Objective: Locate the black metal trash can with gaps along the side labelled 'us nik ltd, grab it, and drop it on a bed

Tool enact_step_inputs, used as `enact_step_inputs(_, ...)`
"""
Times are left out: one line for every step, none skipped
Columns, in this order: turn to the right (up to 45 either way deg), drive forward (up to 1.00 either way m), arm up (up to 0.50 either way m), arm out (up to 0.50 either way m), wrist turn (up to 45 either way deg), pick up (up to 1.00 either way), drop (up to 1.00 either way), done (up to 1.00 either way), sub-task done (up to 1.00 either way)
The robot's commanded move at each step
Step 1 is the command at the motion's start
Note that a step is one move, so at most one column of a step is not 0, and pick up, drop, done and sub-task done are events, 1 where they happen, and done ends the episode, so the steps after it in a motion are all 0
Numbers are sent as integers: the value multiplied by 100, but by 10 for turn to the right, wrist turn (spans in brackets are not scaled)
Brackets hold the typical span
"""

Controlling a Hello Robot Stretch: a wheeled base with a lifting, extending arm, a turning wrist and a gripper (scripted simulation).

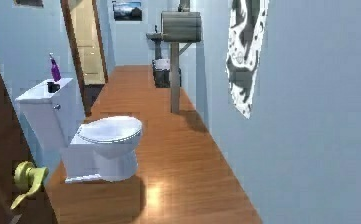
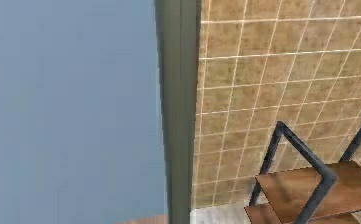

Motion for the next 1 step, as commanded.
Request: enact_step_inputs(0,100,0,0,0,0,0,0,0)
